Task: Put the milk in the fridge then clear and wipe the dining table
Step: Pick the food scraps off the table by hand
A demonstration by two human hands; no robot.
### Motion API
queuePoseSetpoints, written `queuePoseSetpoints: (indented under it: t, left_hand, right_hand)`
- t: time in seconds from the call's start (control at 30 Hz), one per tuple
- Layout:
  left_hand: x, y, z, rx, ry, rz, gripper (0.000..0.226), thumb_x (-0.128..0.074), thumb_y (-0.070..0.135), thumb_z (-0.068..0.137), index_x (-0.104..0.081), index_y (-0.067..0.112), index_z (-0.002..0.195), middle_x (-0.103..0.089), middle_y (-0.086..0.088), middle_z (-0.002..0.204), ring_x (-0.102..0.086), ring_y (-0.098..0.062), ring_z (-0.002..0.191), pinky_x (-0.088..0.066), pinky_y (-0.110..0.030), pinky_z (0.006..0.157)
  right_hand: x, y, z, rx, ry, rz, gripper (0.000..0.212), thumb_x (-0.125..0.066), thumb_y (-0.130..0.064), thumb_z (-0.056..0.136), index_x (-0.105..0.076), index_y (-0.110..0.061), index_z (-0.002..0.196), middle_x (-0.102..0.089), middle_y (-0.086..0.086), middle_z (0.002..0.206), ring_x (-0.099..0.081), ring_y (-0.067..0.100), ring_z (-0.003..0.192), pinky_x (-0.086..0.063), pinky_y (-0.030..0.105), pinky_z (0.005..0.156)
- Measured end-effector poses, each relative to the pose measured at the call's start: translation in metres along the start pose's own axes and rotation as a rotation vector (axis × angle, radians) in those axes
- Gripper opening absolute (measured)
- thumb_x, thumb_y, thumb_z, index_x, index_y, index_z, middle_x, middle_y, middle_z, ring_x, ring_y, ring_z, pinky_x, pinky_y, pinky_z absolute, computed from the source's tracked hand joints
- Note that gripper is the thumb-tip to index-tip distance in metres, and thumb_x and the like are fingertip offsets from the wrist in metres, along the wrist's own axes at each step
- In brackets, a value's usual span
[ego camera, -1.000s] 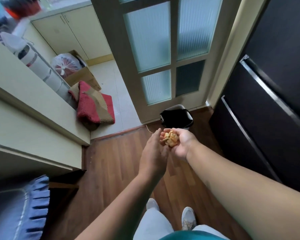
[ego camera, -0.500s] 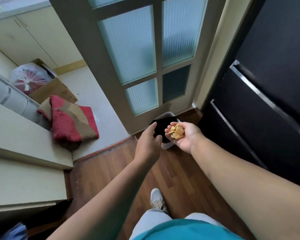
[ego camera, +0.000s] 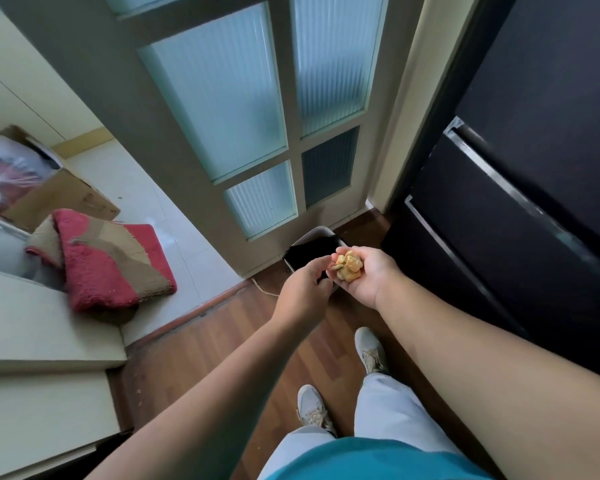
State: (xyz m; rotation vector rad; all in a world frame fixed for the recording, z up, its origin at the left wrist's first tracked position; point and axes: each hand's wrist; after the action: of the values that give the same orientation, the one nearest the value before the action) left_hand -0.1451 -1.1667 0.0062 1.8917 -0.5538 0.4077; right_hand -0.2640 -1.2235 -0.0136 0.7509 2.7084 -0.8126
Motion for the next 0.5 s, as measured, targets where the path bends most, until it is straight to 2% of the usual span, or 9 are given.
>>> queuePoseSetpoints:
  t: [0.07, 0.2, 0.33, 0.5]
  left_hand:
    - [-0.003, 0.001, 0.015, 0.027, -0.008, 0.010, 0.047, -0.050, 0.011, 0.096, -0.052, 0.029, 0.139, -0.061, 0.008, 0.132, -0.060, -0.013, 0.115, -0.054, -0.036, 0.093]
    - [-0.003, 0.000, 0.043, 0.080, -0.006, 0.028, 0.050, -0.050, 0.008, 0.093, -0.050, 0.024, 0.141, -0.060, 0.003, 0.136, -0.056, -0.014, 0.125, -0.045, -0.031, 0.103]
    - [-0.008, 0.008, 0.077, 0.175, 0.014, -0.024, 0.053, -0.049, 0.006, 0.092, -0.048, 0.019, 0.144, -0.055, 0.001, 0.142, -0.052, -0.014, 0.129, -0.041, -0.031, 0.109]
    - [-0.026, 0.022, 0.130, 0.299, -0.001, -0.197, 0.054, -0.049, 0.002, 0.092, -0.046, 0.017, 0.144, -0.052, -0.001, 0.145, -0.048, -0.016, 0.133, -0.036, -0.037, 0.115]
  right_hand:
    - [-0.002, -0.012, 0.015, -0.024, 0.013, -0.019, 0.026, -0.040, -0.013, 0.104, -0.058, 0.002, 0.093, -0.057, 0.017, 0.084, -0.057, 0.027, 0.074, -0.050, 0.046, 0.095]
    - [-0.007, -0.027, 0.044, -0.061, 0.032, -0.063, 0.028, -0.039, -0.016, 0.104, -0.058, -0.001, 0.090, -0.058, 0.016, 0.086, -0.058, 0.028, 0.073, -0.051, 0.042, 0.086]
    - [-0.013, -0.055, 0.073, -0.092, 0.022, -0.136, 0.028, -0.037, -0.015, 0.104, -0.058, -0.002, 0.090, -0.057, 0.015, 0.085, -0.058, 0.027, 0.075, -0.052, 0.043, 0.091]
    - [-0.020, -0.086, 0.112, -0.120, 0.017, -0.232, 0.021, -0.044, -0.009, 0.100, -0.062, 0.001, 0.097, -0.061, 0.017, 0.091, -0.061, 0.029, 0.080, -0.055, 0.043, 0.086]
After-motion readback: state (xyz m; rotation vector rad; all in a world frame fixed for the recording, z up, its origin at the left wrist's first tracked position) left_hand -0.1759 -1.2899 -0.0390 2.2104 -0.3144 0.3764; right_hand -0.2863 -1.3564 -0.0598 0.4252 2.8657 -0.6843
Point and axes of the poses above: each hand's wrist, its own z-axis towards the middle knuckle, its own x-axis out of the back of the hand, y = z × x
